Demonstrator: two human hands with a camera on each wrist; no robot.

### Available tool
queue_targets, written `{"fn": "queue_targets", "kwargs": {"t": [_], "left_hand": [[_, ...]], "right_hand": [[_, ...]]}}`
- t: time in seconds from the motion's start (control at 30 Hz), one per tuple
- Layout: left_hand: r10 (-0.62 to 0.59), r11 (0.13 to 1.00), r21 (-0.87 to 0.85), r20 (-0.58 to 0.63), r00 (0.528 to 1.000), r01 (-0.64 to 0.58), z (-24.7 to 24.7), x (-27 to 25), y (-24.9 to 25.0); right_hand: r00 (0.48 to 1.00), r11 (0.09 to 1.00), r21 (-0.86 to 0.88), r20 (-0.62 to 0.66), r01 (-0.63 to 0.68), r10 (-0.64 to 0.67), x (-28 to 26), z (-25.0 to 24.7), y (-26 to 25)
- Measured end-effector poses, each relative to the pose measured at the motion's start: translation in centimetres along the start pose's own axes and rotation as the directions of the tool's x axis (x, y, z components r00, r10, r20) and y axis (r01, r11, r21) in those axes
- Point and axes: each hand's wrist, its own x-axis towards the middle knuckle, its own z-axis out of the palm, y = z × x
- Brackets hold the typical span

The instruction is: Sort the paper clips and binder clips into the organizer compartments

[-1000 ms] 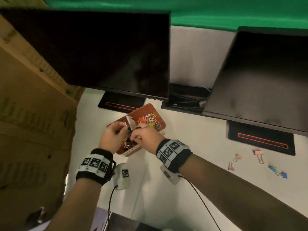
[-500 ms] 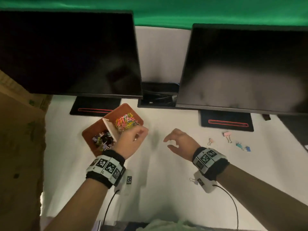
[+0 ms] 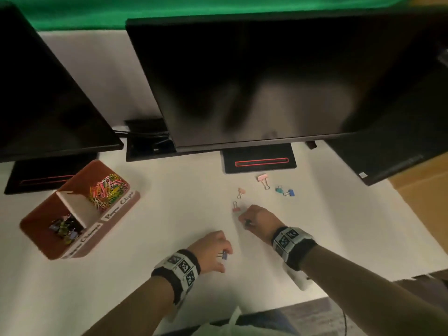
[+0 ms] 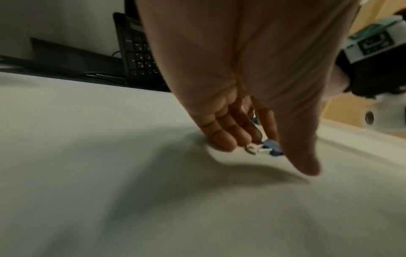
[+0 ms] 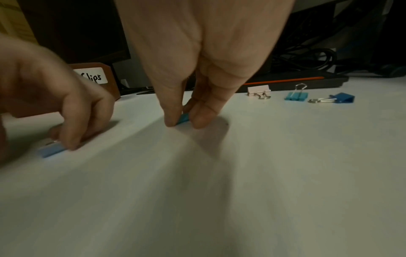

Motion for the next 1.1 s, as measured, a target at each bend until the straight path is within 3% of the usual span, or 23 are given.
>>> {"fn": "queue_targets", "kwargs": {"t": [0.27,0.33,0.47,0.53,0.63,0.9,1.1], "left_hand": [[-0.088,0.995,-0.049,-0.113,0.99,0.083,0.3,1.0,0.1],[-0.113,0.992,-0.076,-0.153,0.982,0.102,-0.3,1.6,0.4],[-0.147,0.975,-0.204,-0.299,0.943,0.088,-2.4,3.9,1.6],[-0.165,0.96,-0.272,-0.375,0.912,0.062,-3.4,5.5,2.4],[-0.224,0.947,-0.304,-0.398,0.889,0.103,-4.2,7.7,3.1],[-0.311,0.927,-0.329,-0.402,0.861,0.181,-4.8,10.1,2.9],[-0.331,0.937,-0.278,-0.509,0.795,0.212,-4.4,9.6,2.5]], "right_hand": [[0.999,0.999,0.031,0.033,-0.005,0.004,-0.3,-1.1,2.9],[1.0,0.997,0.077,-0.008,0.004,-0.003,-0.3,-2.0,4.1],[0.976,0.98,0.168,-0.168,-0.106,0.135,-0.4,-5.5,7.5],[0.958,0.968,0.157,-0.185,-0.193,0.221,-0.5,-7.1,9.2],[0.947,0.95,0.171,-0.146,-0.262,0.287,-0.5,-8.1,11.0],[0.961,0.973,0.12,-0.173,-0.198,0.217,0.9,-7.5,12.7],[0.965,0.973,0.127,-0.157,-0.192,0.211,1.9,-8.0,12.5]]}}
